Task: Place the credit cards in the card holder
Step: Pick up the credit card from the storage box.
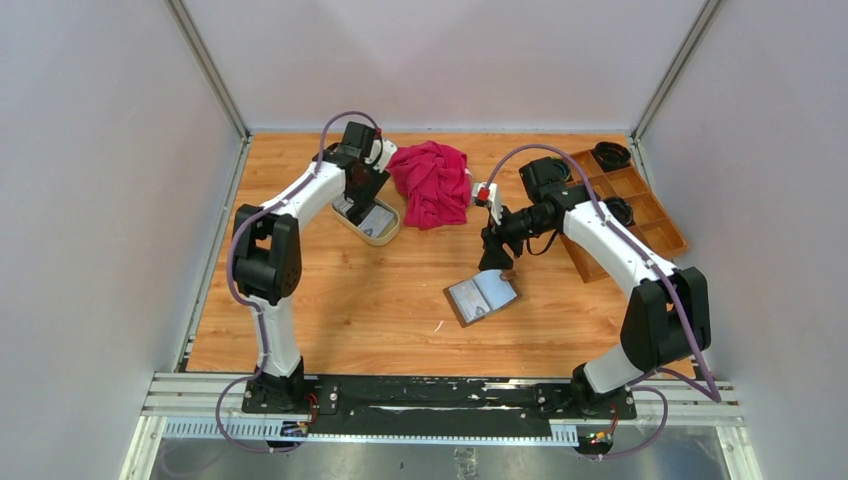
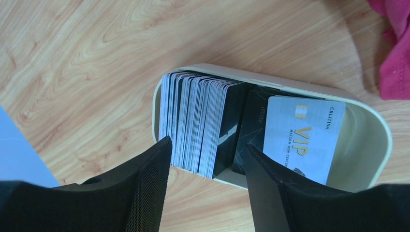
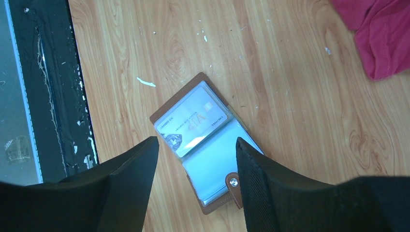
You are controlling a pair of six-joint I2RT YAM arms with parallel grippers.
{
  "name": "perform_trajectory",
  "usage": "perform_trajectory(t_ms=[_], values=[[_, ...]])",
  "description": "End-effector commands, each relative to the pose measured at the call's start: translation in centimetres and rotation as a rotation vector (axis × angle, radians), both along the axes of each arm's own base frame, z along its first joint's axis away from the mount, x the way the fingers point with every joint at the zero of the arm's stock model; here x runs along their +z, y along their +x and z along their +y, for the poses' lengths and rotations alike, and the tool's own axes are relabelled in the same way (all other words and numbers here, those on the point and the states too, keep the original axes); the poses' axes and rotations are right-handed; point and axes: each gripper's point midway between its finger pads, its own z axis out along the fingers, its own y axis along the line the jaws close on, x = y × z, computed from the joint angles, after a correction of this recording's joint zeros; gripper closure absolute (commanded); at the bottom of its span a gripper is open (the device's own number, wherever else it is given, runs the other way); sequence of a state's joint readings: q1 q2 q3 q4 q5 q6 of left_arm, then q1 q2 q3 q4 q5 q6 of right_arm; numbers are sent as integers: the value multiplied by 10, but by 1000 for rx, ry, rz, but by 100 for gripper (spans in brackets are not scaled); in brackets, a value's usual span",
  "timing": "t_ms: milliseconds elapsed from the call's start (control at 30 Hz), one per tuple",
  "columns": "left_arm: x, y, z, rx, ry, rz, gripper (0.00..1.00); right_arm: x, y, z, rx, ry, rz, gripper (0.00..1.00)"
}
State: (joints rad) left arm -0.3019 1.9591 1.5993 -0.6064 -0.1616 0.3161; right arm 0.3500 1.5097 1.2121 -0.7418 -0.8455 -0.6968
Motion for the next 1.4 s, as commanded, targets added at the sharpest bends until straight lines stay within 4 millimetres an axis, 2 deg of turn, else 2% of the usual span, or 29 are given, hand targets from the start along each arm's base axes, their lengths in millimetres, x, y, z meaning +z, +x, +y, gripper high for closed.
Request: perform_trajectory(t_ms=[0,133,500,667,767,967,1367], values=[[-15,11,4,-72,51,-23,40,-8,-5,-5,-1,-2,42,37],[-26,10,3,-88,55,-10,45,-8,-4,-6,-4,-1,41,37],[-47,9,15,-58,121,7,48,-6,-5,-6,-4,6,41,37],[-44,11,21,-35,148,-8,61,-6,-4,-7,-6,10,42,37],[-37,11,21,-32,148,-21,65,-5,-4,-7,-7,11,43,37],[-26,12,20,-30,136,-41,70,-5,-4,-7,-7,13,44,37],[-19,11,16,-31,142,-50,78,-6,-4,-8,-7,13,44,37]])
